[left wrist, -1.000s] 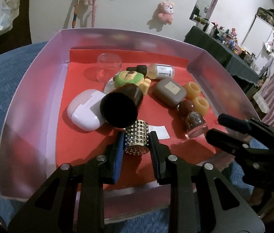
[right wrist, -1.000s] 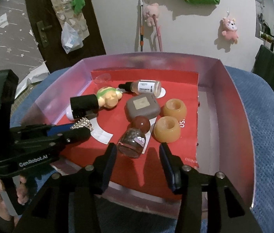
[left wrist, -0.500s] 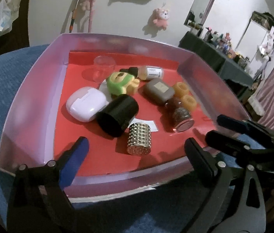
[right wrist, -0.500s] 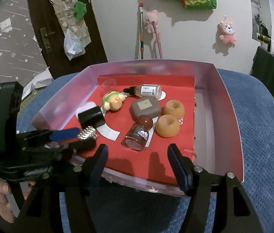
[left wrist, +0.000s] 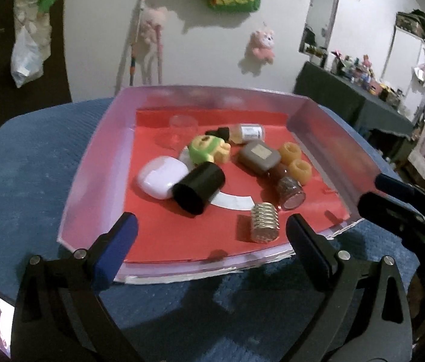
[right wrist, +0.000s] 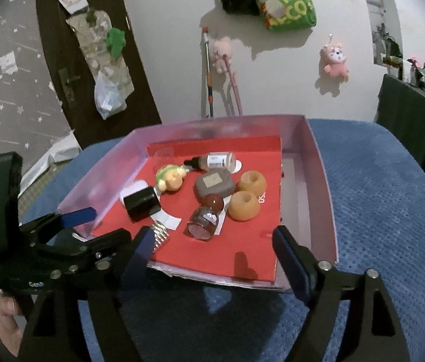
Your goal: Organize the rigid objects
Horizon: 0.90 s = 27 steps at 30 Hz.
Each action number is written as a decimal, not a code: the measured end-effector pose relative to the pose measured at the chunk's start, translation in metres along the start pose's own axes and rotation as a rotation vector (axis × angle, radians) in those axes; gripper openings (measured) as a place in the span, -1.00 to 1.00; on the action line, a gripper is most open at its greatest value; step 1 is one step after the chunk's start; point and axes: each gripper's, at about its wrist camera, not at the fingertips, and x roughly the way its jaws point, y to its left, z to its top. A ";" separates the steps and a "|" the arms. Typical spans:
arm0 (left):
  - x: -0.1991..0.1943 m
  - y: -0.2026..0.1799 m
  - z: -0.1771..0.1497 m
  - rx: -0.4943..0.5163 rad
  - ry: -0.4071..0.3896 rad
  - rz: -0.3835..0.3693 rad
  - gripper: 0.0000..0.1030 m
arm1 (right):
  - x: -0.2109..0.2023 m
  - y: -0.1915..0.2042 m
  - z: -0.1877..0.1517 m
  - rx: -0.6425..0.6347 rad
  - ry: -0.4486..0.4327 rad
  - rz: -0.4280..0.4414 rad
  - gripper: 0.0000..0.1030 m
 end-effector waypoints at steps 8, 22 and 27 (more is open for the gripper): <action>-0.010 0.008 -0.010 -0.011 -0.021 0.051 0.94 | -0.007 0.009 -0.007 0.001 -0.043 -0.060 1.00; -0.001 0.014 -0.021 0.008 0.004 0.084 0.95 | 0.014 0.016 -0.021 -0.049 0.004 -0.155 1.00; -0.001 0.013 -0.020 0.006 0.005 0.070 0.95 | 0.017 0.018 -0.023 -0.063 0.014 -0.170 1.00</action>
